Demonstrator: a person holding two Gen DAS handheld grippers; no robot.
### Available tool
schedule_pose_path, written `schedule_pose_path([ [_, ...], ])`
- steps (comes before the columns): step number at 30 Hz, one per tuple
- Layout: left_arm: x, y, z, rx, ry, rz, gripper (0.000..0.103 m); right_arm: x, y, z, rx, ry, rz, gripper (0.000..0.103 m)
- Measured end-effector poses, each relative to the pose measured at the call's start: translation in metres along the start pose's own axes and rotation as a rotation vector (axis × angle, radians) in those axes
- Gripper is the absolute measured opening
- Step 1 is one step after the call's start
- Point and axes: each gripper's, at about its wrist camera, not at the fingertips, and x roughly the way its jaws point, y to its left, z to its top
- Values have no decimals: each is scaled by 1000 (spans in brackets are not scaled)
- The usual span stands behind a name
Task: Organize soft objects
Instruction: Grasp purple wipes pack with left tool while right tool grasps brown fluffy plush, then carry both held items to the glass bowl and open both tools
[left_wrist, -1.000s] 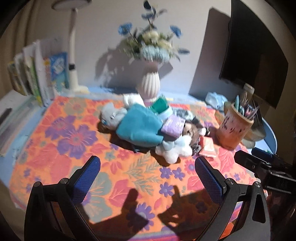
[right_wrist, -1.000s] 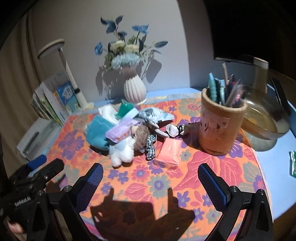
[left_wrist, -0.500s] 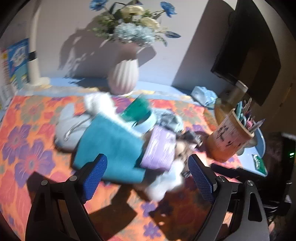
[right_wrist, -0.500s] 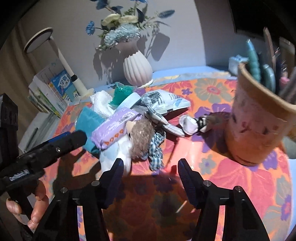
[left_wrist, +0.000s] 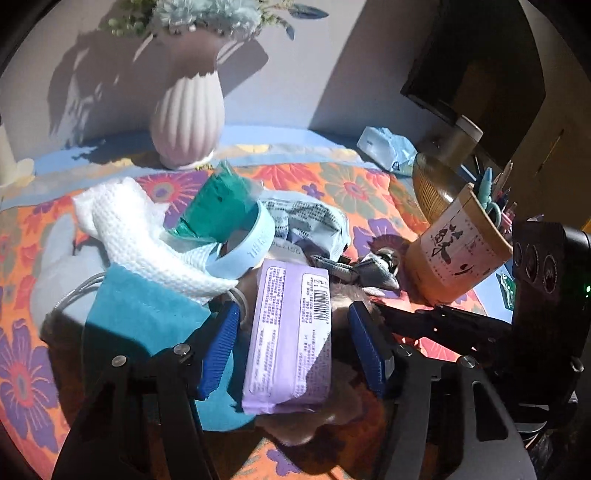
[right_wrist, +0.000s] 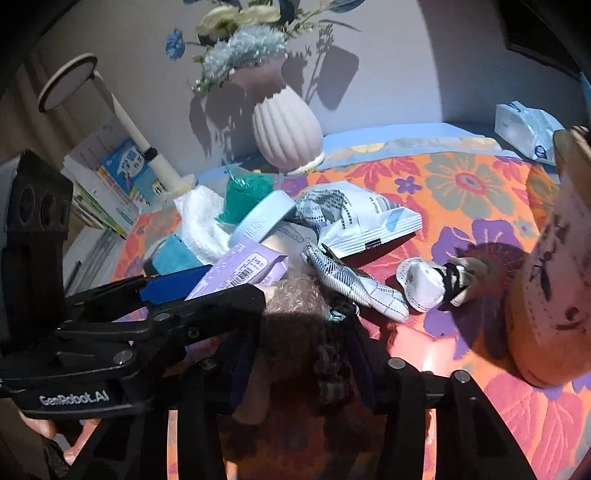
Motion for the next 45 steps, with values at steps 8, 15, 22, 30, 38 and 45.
schedule_pose_path([
  [8, 0, 1, -8, 7, 10, 27, 58, -28, -15, -15, 17, -39, 22, 31],
  [15, -10, -15, -15, 39, -49, 175, 35, -71, -25, -27, 35, -77, 26, 31],
  [22, -73, -46, -32, 46, -207, 101, 35, -107, -12, -43, -114, -58, -176, 32],
  [30, -77, -63, -51, 41, -183, 74, 35, -81, -29, -90, -149, 67, -168, 59],
  [38, -83, -84, -52, 77, -199, 38, 35, -96, -42, -97, -61, 22, -43, 93],
  [45, -84, -86, -50, 81, -197, 39, 35, -73, -51, -86, 25, 32, -61, 93],
])
